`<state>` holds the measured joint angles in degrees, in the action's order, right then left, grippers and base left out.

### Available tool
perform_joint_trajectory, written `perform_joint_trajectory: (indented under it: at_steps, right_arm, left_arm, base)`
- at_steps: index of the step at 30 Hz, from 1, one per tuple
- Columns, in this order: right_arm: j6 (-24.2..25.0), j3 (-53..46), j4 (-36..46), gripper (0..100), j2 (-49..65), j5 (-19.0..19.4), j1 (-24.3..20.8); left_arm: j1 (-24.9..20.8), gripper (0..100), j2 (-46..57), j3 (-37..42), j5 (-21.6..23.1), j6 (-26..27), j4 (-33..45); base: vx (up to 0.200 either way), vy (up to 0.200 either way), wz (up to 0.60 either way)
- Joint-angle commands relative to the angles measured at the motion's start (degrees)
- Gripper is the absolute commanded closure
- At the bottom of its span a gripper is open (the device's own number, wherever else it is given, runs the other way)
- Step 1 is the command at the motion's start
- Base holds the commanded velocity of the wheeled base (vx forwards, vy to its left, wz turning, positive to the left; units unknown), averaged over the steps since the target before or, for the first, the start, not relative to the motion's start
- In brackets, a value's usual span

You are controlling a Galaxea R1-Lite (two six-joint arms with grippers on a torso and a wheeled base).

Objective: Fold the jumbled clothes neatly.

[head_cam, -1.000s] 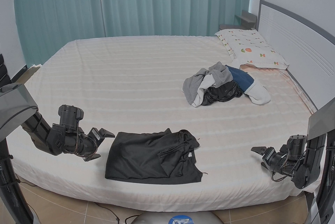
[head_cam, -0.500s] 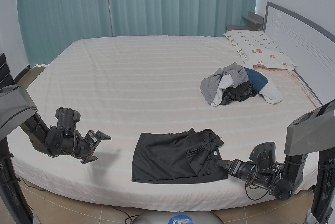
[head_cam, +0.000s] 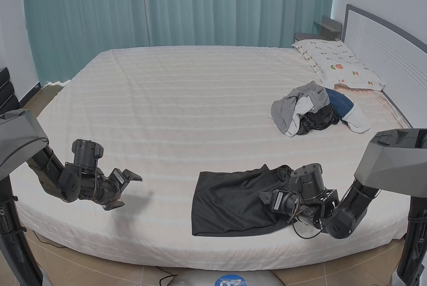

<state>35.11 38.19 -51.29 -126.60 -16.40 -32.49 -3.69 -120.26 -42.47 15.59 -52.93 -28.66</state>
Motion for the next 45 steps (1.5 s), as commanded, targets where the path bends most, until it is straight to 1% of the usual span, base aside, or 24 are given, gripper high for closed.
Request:
perform_joint_trajectory:
  at_steps: [1,2,5,10,13,17,21,22,27,31,34,35,39,43,45]
  right_arm:
    - [-1.45,1.71,2.68,0,1.0,-1.97,-1.0]
    - [-2.06,1.62,4.53,0,1.36,-3.29,-1.26]
    - [-2.68,0.92,7.16,0,3.55,-4.52,-1.09]
    - [-2.85,-0.84,7.96,0,8.91,-4.52,-0.56]
    - [-2.85,0.13,10.42,0,10.06,-4.17,-0.47]
    - [-2.68,2.41,11.91,0,6.89,-3.99,-2.32]
    - [-2.59,6.02,12.44,0,3.73,-4.79,-3.55]
    - [-2.68,8.56,14.81,0,2.06,-5.4,-4.25]
    - [-2.68,11.47,18.68,0,-0.31,-5.66,-4.25]
    - [-2.85,12.08,19.21,0,-1.02,-5.75,-4.25]
    - [-4.35,11.82,20.52,0,-2.16,-5.75,-3.72]
    - [-4.79,11.64,20.26,100,-2.34,-5.75,-3.55]
    - [-4.87,11.2,20.35,100,-0.67,-5.84,-2.84]
    - [-5.31,8.92,21.05,100,3.2,-5.75,-0.38]
    - [-5.31,6.54,20.96,100,5.49,-5.05,0.76]
  left_arm:
    - [0.0,0,-0.15,0.02,-0.04,-0.07,0.01]
    - [0.0,0,-0.15,0.02,-0.04,-0.07,0.01]
    - [0.0,0,-0.15,0.02,-0.04,0.02,0.01]
    - [0.0,0,-0.15,0.02,-0.04,0.02,0.01]
    - [0.0,0,-0.15,0.02,-0.04,0.02,0.01]
    - [0.0,0,-0.15,0.02,-0.04,-0.07,0.01]
    - [0.0,0,-0.15,-0.07,-0.04,-0.24,0.01]
    - [0.0,0,-0.15,-0.07,-0.04,-0.15,0.01]
    - [0.0,0,-0.15,-0.07,0.05,-0.15,0.01]
    - [0.0,0,-0.15,-0.07,0.05,-0.07,0.01]
    - [0.0,0,-0.15,-0.07,0.05,0.02,0.01]
    - [0.0,0,-0.15,0.02,0.05,0.02,0.01]
    - [0.0,0,-0.15,0.02,0.05,0.02,0.01]
    - [0.0,0,-0.15,0.02,0.05,0.02,0.01]
    - [0.0,0,-0.15,0.02,0.05,-0.07,0.01]
  base:
    - [0.0,0.0,0.0]
    - [0.0,0.0,0.0]
    - [0.0,0.0,0.0]
    - [0.0,0.0,0.0]
    - [0.0,0.0,0.0]
    - [0.0,0.0,0.0]
    - [0.0,0.0,0.0]
    - [0.0,0.0,0.0]
    - [0.0,0.0,0.0]
    - [0.0,0.0,0.0]
    - [0.0,0.0,0.0]
    - [0.0,0.0,0.0]
    - [0.0,0.0,0.0]
    - [0.0,0.0,0.0]
    - [0.0,0.0,0.0]
